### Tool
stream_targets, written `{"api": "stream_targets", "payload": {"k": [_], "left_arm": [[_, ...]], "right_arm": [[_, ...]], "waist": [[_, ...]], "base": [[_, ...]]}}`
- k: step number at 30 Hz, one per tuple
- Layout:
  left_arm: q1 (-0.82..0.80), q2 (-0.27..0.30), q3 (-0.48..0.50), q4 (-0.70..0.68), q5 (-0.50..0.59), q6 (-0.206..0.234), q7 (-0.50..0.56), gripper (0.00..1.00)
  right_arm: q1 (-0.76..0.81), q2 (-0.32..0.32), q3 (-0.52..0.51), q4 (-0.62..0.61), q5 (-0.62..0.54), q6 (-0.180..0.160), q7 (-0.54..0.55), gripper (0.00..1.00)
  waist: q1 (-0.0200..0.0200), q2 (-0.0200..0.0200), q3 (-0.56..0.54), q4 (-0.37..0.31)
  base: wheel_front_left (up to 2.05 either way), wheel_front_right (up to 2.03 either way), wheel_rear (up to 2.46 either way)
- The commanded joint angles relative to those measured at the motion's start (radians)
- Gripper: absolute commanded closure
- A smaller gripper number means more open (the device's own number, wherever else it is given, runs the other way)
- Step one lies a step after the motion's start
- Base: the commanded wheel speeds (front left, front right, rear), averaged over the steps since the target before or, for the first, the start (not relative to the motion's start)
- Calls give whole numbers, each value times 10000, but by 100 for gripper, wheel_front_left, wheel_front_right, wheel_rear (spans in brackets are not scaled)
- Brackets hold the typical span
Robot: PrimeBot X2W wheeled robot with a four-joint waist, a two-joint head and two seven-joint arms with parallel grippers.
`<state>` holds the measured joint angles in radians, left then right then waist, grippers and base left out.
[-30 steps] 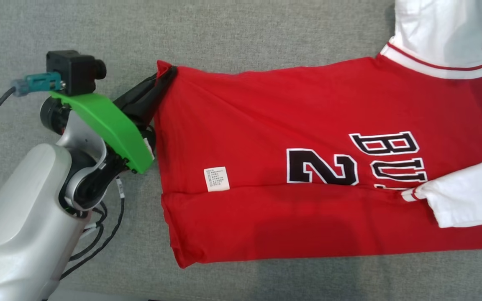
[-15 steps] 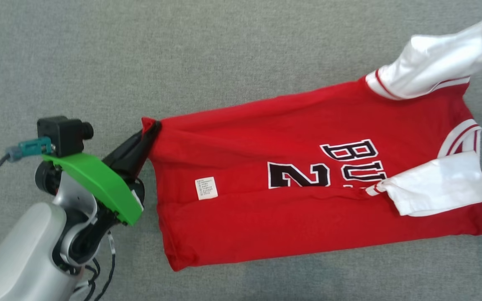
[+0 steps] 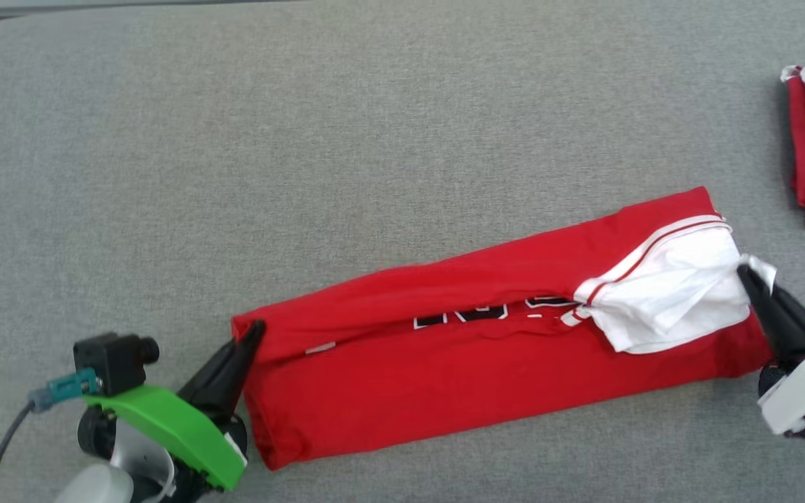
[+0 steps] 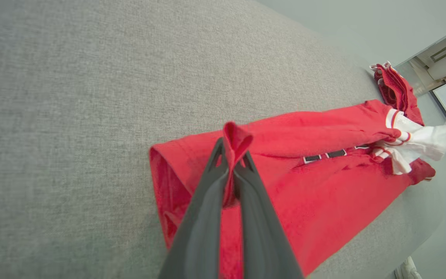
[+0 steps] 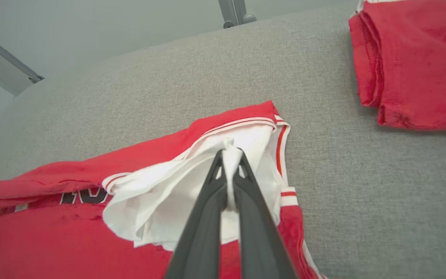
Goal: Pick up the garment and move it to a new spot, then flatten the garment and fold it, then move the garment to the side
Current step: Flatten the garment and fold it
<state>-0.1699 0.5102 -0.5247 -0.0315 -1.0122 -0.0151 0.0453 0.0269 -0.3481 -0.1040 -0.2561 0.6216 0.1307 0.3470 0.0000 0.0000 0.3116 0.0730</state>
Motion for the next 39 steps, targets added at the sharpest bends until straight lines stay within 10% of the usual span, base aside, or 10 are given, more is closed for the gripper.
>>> {"api": "stream_targets", "payload": {"k": [1, 7, 8, 10, 11, 16, 27, 39], "left_arm": [[253, -28, 0, -47, -143, 66, -47, 100], [651, -86, -78, -21, 73, 140, -421, 100], [712, -144, -69, 31, 60, 214, -489, 100], [806, -173, -149, 91, 241, 276, -591, 60], [857, -177, -212, 115, 337, 276, -664, 0], [1247, -116, -372, 136, 842, 337, -1187, 0], [1968, -1073, 1525, -522, 3434, 2063, -3116, 0], [2311, -3348, 3418, -24, 5615, 848, -3102, 0]], "right_arm": [[175, 116, 49, 152, -49, -3, -137, 100], [227, 158, 412, 1073, -580, -3, -311, 100], [190, 156, 395, 1218, -654, -3, -321, 89], [139, 73, 453, 1469, -893, -1, -287, 0], [94, 76, 374, 1576, -1023, -3, -348, 0], [192, -149, 131, 1629, -1305, -3, -172, 0], [-948, -335, -485, 1284, -1796, -3, 1338, 0], [-1999, -370, 426, 3821, -2669, -3, 2651, 0]], "waist": [[0, 0, -143, -170], [0, 0, -243, -222], [0, 0, -259, -216], [0, 0, -288, -197], [0, 0, -300, -180], [0, 0, -452, -82], [0, 0, -478, 65], [0, 0, -149, 683]], "base": [[0, 0, 0], [0, 0, 0], [0, 0, 0], [0, 0, 0], [0, 0, 0], [0, 0, 0], [0, 0, 0], [0, 0, 0]]}}
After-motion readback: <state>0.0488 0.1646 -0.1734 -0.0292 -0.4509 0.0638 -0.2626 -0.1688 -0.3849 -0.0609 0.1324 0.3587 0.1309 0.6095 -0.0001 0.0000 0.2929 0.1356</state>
